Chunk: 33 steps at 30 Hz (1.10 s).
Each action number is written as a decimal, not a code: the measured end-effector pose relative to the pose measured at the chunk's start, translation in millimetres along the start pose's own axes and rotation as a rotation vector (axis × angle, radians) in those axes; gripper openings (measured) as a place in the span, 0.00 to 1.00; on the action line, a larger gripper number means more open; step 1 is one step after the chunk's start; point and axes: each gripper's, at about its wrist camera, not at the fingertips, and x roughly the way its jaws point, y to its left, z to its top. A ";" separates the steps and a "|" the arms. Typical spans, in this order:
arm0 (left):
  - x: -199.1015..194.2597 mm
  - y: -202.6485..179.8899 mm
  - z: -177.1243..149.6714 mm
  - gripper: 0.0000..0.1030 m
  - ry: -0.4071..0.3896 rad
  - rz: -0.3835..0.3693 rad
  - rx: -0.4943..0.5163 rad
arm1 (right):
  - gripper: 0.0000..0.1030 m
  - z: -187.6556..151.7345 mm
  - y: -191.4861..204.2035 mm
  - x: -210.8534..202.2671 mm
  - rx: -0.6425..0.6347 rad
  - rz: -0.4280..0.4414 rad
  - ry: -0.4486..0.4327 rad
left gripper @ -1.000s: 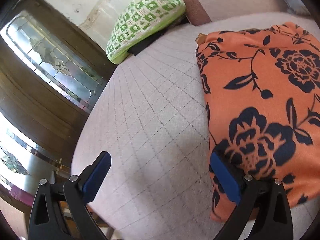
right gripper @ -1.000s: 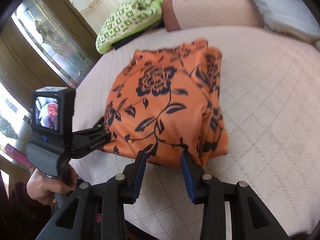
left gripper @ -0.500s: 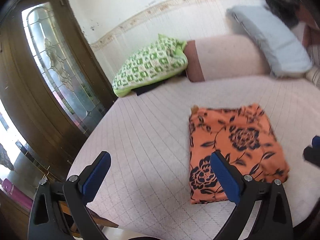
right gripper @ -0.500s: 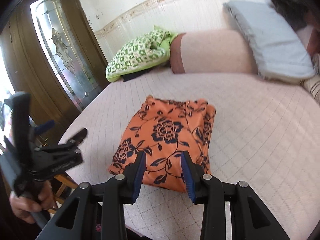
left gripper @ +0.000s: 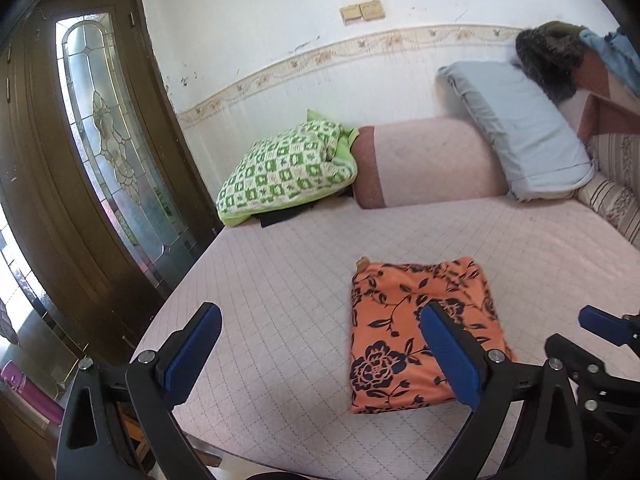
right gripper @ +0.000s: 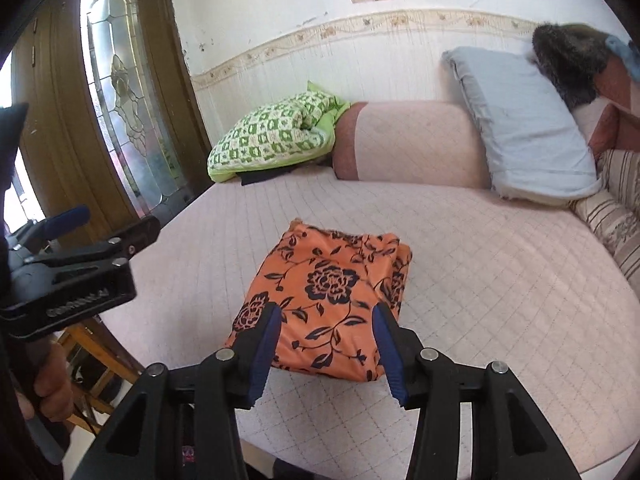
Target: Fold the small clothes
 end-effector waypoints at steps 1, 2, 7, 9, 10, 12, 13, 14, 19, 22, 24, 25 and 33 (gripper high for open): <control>-4.2 0.7 1.6 0.97 -0.006 -0.002 -0.003 | 0.50 1.6 1.0 -1.8 -0.007 -0.006 -0.007; -8.7 1.2 3.1 0.97 -0.013 -0.003 -0.006 | 0.50 2.7 1.6 -3.8 -0.009 -0.006 -0.012; -25.8 3.2 10.0 0.97 -0.044 -0.018 -0.001 | 0.50 7.2 5.3 -13.5 -0.007 -0.001 -0.035; -30.9 5.8 11.4 0.97 -0.053 -0.026 -0.012 | 0.50 8.6 8.6 -17.4 -0.014 -0.001 -0.042; -32.5 7.1 12.0 0.97 -0.053 -0.031 -0.019 | 0.50 9.3 10.7 -19.4 -0.020 0.000 -0.046; -34.4 10.3 13.4 0.97 -0.047 -0.043 -0.035 | 0.50 9.9 14.3 -22.3 -0.030 -0.003 -0.053; -35.2 12.1 14.3 0.97 -0.044 -0.046 -0.041 | 0.50 10.5 15.3 -23.9 -0.033 -0.004 -0.056; -35.7 14.0 14.6 0.97 -0.044 -0.045 -0.049 | 0.50 10.8 15.8 -24.3 -0.033 -0.003 -0.058; -38.9 19.8 14.5 0.97 -0.052 -0.039 -0.067 | 0.50 12.2 21.2 -27.8 -0.050 -0.001 -0.067; -39.8 22.1 13.7 0.97 -0.055 -0.036 -0.069 | 0.50 11.7 23.3 -27.1 -0.053 0.001 -0.064; -39.8 24.4 13.6 0.97 -0.056 -0.042 -0.072 | 0.50 11.6 25.8 -27.7 -0.056 0.002 -0.064; -39.8 25.5 14.0 0.97 -0.055 -0.048 -0.076 | 0.50 11.7 27.2 -28.0 -0.059 0.002 -0.065; -44.4 41.0 13.5 0.97 -0.060 -0.069 -0.128 | 0.50 13.9 37.6 -28.9 -0.076 -0.004 -0.062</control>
